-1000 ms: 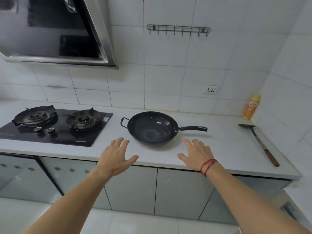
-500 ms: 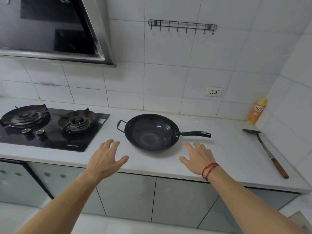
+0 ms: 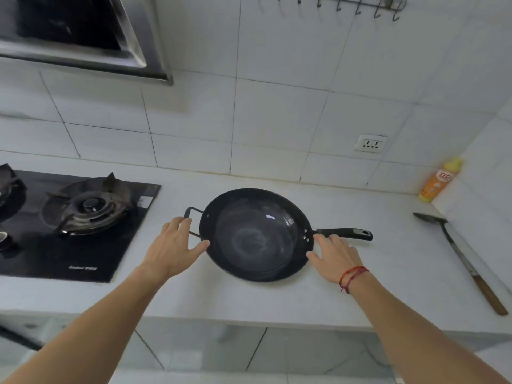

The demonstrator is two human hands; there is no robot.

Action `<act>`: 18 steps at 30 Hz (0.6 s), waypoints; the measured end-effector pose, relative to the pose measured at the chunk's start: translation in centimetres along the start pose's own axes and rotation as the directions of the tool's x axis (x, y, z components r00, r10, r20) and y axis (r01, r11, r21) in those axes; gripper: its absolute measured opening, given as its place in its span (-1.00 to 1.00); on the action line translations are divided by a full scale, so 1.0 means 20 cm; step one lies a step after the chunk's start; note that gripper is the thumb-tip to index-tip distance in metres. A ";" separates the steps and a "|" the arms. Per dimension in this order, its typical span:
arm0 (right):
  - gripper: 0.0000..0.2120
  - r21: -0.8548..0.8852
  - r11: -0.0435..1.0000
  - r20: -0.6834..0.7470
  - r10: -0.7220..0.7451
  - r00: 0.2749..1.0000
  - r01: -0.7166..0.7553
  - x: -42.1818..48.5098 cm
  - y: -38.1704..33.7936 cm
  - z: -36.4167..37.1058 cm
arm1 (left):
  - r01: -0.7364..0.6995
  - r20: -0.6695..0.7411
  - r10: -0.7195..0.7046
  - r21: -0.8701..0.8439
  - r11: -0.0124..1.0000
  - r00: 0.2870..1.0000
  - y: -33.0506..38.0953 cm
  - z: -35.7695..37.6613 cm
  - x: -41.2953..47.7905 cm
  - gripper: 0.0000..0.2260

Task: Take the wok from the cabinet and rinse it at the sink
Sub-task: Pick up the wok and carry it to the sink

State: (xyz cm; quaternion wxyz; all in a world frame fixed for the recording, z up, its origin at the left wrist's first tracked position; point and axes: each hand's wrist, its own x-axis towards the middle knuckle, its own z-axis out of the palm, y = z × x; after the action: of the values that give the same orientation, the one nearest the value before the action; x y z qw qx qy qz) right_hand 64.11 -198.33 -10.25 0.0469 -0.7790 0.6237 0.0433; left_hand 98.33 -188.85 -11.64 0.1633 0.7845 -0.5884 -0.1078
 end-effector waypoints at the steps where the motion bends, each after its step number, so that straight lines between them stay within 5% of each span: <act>1: -0.55 0.005 1.000 0.002 0.011 1.000 -0.011 0.03 -0.01 0.00 | 0.008 0.015 -0.007 -0.014 1.000 1.000 -0.02 0.00 0.05 -0.34; 8: -0.57 -0.030 0.998 0.004 0.058 0.998 -0.058 0.24 0.04 0.02 | 0.088 0.076 -0.079 -0.120 0.989 0.994 -0.06 0.05 0.34 -0.53; 18: -0.48 -0.074 0.996 0.058 0.056 0.997 -0.052 0.51 0.14 0.10 | 0.216 0.117 -0.197 -0.179 0.960 0.973 -0.06 0.15 0.53 -0.55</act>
State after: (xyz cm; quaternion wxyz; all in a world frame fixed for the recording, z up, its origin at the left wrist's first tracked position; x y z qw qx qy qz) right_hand 63.63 -208.48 -13.58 0.0359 -0.7615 0.6408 0.0904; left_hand 101.35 -198.99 -14.60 0.1963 0.8163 -0.4974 -0.2186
